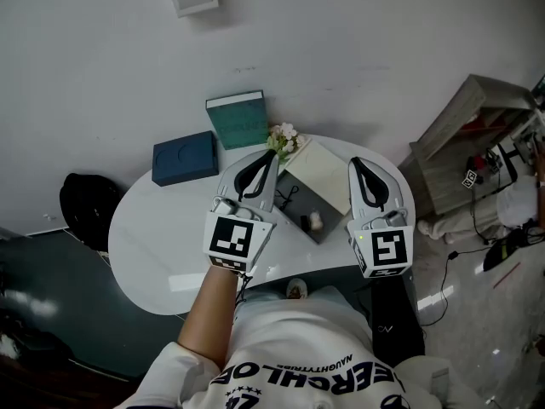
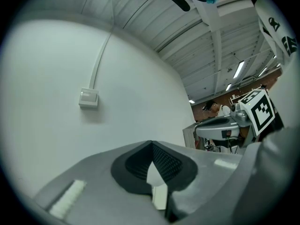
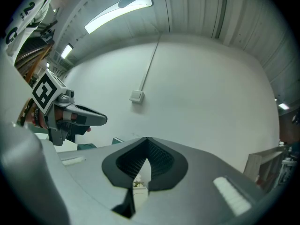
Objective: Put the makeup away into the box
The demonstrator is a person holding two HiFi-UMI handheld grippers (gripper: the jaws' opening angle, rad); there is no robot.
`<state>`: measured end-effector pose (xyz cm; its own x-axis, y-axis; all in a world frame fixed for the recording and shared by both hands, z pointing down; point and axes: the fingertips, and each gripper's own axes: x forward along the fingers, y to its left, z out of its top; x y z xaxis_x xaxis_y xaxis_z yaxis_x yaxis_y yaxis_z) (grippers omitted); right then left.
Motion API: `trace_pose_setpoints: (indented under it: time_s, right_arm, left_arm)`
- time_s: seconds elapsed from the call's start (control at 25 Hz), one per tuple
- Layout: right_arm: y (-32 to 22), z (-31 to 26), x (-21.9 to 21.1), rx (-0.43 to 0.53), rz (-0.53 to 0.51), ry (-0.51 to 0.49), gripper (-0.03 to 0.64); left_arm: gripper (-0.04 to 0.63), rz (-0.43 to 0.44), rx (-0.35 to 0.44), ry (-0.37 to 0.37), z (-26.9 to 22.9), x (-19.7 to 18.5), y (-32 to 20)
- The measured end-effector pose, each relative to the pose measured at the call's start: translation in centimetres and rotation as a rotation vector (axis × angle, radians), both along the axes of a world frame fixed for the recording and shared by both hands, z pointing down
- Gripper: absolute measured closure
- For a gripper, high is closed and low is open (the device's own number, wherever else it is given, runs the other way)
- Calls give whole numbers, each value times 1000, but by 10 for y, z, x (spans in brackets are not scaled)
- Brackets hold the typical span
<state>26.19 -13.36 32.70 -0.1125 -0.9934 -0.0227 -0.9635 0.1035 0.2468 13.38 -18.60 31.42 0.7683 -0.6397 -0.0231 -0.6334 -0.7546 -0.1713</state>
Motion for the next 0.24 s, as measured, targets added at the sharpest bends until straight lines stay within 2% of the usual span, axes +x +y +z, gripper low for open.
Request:
trace_pose_setpoints:
  time_s: [0.24]
  right_arm:
    - [-2,-1,-5,3,-5,5,589]
  left_arm:
    - [594,-11,-13,3,2,-7,-4]
